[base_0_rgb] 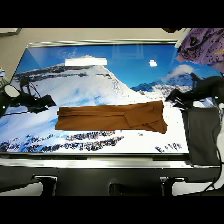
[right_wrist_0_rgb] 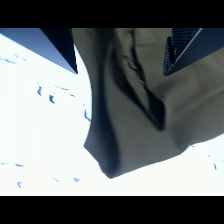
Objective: Fold the clothes and pants, and hang the long-sleeved shirts on hangers.
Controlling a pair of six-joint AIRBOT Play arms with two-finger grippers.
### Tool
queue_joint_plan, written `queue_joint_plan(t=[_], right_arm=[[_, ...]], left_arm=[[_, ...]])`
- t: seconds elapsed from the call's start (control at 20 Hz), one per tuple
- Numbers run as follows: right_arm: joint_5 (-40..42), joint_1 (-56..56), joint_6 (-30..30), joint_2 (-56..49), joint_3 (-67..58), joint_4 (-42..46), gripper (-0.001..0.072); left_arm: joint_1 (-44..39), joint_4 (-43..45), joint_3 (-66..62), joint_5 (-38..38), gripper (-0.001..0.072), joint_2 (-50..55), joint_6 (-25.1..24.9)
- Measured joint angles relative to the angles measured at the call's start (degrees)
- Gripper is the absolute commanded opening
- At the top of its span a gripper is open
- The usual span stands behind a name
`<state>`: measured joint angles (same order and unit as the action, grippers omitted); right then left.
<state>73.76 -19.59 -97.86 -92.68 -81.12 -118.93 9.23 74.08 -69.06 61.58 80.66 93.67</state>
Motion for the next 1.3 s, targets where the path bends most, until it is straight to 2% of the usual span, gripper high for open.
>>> queue_joint_plan(t=[0.05, 0.4, 0.6, 0.65, 0.7, 0.75, 0.8, 0.85, 0.9, 0.95, 1.1, 1.15, 1.2, 1.3], right_arm=[[0.8, -1.8, -1.3, 0.0, 1.0, -0.9, 0.0655], [3.3, -5.9, -8.6, -5.6, 5.3, -8.3, 0.066], [4.3, -4.1, -10.3, -9.3, 5.6, -11.2, 0.0659], [4.7, -3.2, -10.6, -10.1, 5.6, -12.2, 0.0633], [4.8, -2.1, -10.8, -10.6, 5.6, -12.6, 0.0559], [4.6, -0.9, -11.0, -11.1, 5.7, -12.7, 0.0402], [4.2, 0.3, -11.1, -11.4, 5.7, -12.4, 0.0191], [3.7, 1.4, -11.2, -11.6, 5.8, -11.8, 0.0033], [3.4, 2.3, -11.2, -11.6, 5.8, -11.4, 0.0026], [3.0, 3.0, -11.1, -11.1, 5.8, -11.3, 0.0025], [3.0, 4.0, -7.4, -6.7, 5.4, -10.0, 0.0025], [3.1, 4.1, -5.5, -4.9, 5.2, -8.9, 0.0025], [3.3, 4.2, -3.3, -2.8, 4.8, -7.5, 0.0025], [4.6, 4.3, 1.3, 1.1, 3.6, -4.6, 0.0025]], left_arm=[[0.1, 1.2, -0.2, 0.9, 0.0553, -0.9, 0.4], [0.3, 3.7, -0.8, 4.4, 0.0552, -3.3, 1.2], [0.3, 4.0, -0.9, 4.7, 0.0552, -3.5, 1.3], [0.3, 4.0, -0.9, 4.7, 0.0552, -3.5, 1.3], [0.3, 4.1, -0.9, 4.7, 0.0552, -3.5, 1.3], [0.3, 4.1, -0.9, 4.6, 0.0552, -3.5, 1.4], [0.3, 4.1, -0.9, 4.4, 0.0552, -3.5, 1.4], [0.3, 4.0, -0.9, 4.2, 0.0551, -3.5, 1.4], [0.3, 3.5, -0.9, 3.8, 0.0548, -3.5, 1.5], [0.2, 2.7, -0.9, 3.5, 0.0522, -3.5, 1.5], [-1.2, -2.3, -0.9, 1.2, 0.0242, -2.9, 1.5], [-2.4, -4.5, -0.9, 0.4, 0.0113, -2.4, 1.6], [-4.0, -6.9, -0.9, -0.6, 0.0021, -1.6, 1.6], [-8.2, -11.8, -0.9, -2.7, 0.002, 0.5, 1.7]])
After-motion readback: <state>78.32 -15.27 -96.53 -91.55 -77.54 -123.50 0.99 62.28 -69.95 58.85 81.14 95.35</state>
